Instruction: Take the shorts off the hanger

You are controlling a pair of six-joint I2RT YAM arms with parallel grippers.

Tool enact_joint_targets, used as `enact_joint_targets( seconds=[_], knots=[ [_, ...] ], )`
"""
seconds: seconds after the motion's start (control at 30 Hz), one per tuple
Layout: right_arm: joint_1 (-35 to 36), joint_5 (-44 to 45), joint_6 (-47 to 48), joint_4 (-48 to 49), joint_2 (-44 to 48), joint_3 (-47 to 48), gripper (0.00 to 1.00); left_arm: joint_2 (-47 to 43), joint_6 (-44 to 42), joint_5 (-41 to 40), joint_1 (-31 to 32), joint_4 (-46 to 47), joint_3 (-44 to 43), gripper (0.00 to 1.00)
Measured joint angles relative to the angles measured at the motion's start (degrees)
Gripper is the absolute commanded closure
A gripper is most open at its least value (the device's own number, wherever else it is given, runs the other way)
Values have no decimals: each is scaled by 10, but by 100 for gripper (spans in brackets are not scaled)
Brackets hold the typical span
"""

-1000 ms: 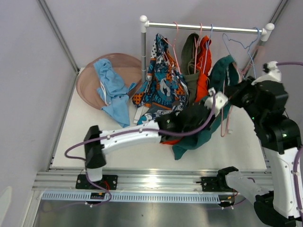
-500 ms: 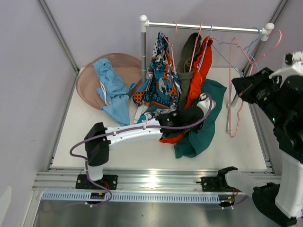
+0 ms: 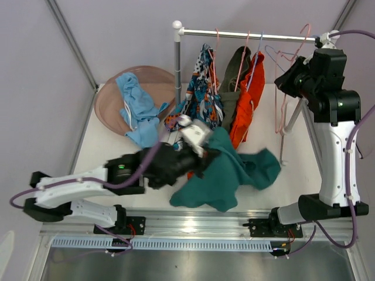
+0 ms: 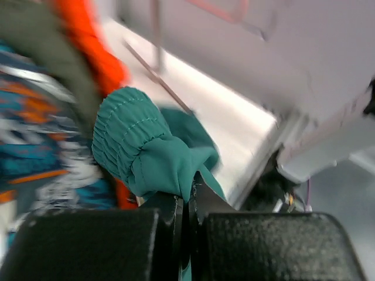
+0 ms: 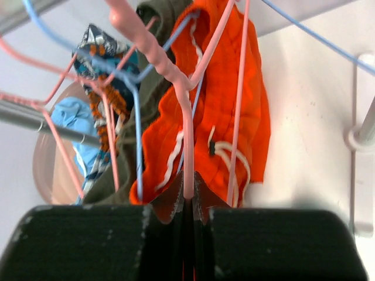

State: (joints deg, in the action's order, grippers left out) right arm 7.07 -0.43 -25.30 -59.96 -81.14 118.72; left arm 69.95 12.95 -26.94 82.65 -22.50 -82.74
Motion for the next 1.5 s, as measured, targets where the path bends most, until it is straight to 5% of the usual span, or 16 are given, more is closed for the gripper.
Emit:
enact_joint_targets(
  seconds=[0.23,0.43,0.87,0.9,0.93,1.03,1.1,1.2,1.27,1.3,1.4,1.5],
  knots=[
    [-24,-15,22,28,-89,94,100,-115,-26,-44,-138,-57,-9,100],
    [-41,-24,31,53,-141,106,100,-87,-77,-37,-240,-108,-60,100],
    [-46,-41,25,159,-40,-153,99,158,-151,45,-554,-132,-523,100],
    [-46,-42,24,161,-28,-166,92,167,-151,48,-576,-119,-530,100],
    [-46,-44,23,163,-14,-179,68,172,-152,48,-595,-103,-530,100],
    [-46,-52,12,169,26,-224,21,214,-170,46,-637,-56,-540,100],
    [-46,-56,12,170,48,-252,4,260,-180,46,-657,-17,-558,100],
    [-46,-57,16,169,70,-283,1,322,-172,47,-688,19,-539,98],
    [-46,-57,16,164,82,-299,1,354,-164,47,-707,25,-501,88],
    [-46,-57,16,158,86,-302,1,369,-161,46,-714,27,-478,55],
    [-46,-57,16,144,99,-303,1,407,-155,42,-723,22,-419,1],
    [-46,-54,16,122,115,-289,1,438,-132,30,-723,-6,-389,1]
  ],
)
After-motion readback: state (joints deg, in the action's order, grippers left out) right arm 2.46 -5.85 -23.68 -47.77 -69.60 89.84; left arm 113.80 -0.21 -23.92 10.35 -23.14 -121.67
